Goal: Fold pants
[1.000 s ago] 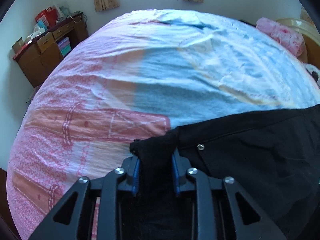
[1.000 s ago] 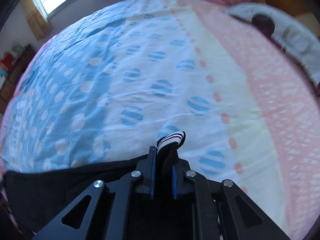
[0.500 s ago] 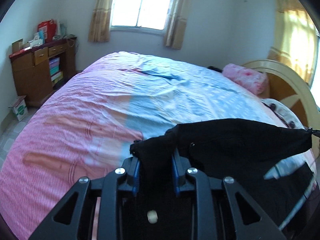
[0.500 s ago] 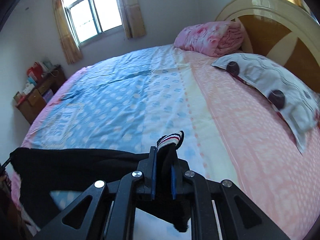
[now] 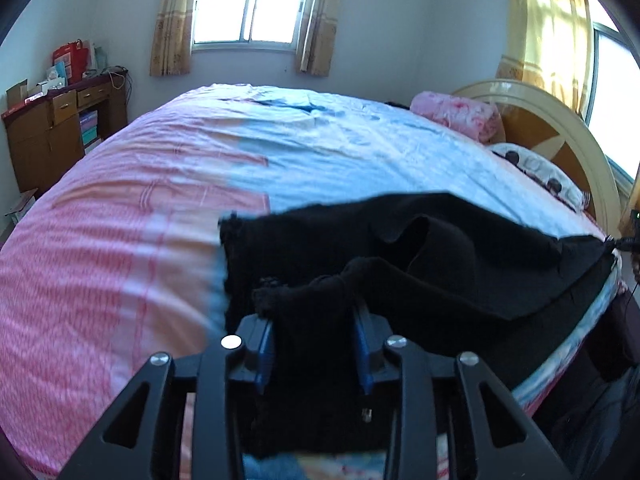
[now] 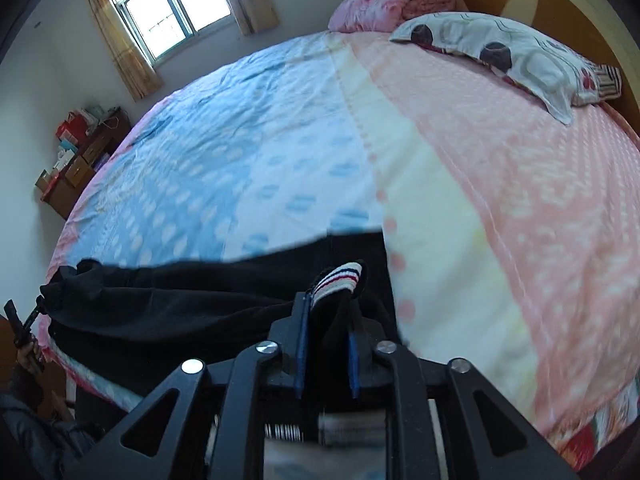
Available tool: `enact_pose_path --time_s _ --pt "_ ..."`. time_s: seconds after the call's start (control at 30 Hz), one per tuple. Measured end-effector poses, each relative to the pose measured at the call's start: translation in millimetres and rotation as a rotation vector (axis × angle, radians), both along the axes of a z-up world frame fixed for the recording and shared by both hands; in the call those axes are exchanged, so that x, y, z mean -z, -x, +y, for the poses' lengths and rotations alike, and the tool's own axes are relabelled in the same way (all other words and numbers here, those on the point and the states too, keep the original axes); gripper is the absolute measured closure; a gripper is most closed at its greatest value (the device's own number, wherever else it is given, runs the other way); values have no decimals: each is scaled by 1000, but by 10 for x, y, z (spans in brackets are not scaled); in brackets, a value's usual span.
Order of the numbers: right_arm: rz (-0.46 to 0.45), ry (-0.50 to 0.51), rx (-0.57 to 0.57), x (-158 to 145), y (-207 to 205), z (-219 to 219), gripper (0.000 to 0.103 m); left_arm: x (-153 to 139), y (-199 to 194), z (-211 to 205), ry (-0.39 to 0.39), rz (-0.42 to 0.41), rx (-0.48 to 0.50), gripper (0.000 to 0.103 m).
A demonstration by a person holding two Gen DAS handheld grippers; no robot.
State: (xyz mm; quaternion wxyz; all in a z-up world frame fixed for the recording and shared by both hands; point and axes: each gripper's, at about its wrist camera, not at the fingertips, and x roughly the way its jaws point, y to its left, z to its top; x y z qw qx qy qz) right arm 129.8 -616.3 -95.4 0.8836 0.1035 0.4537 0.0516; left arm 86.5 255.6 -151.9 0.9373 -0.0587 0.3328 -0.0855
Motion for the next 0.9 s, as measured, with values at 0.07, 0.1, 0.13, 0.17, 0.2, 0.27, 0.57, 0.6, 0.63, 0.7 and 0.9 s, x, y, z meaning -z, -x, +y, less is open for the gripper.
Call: enact_pose_path --time_s 0.07,0.1,0.13,0.17,0.2,0.27,0.57,0.6,0.63,0.7,0.9 --pt "-2 19 23 -54 72 -2 68 27 75 1 -6 -3 -7 53" --pt "-5 25 37 -89 105 -4 60 45 118 18 -4 -1 -9 51" --pt "-7 41 55 -128 140 -3 56 69 167 28 -2 2 -5 51" --pt "-9 63 70 -165 173 11 52 89 198 39 -11 6 -6 51" --pt "-11 75 77 -187 197 8 52 112 230 46 -21 11 -9 51" --pt "-23 124 108 -283 253 95 52 152 276 54 -31 19 -12 51" --pt "-173 195 -17 -724 417 956 52 214 297 26 -65 21 -10 45" --pt "-177 174 -66 -741 401 1124 52 221 293 -24 -99 25 3 45" --pt "-176 169 -123 -738 382 1326 52 225 295 -65 -127 25 12 45" --pt "-183 198 -245 -670 365 1814 52 236 318 -121 -158 22 23 45" --pt "-132 189 -595 -94 273 3279 52 234 301 -83 -133 7 -9 45"
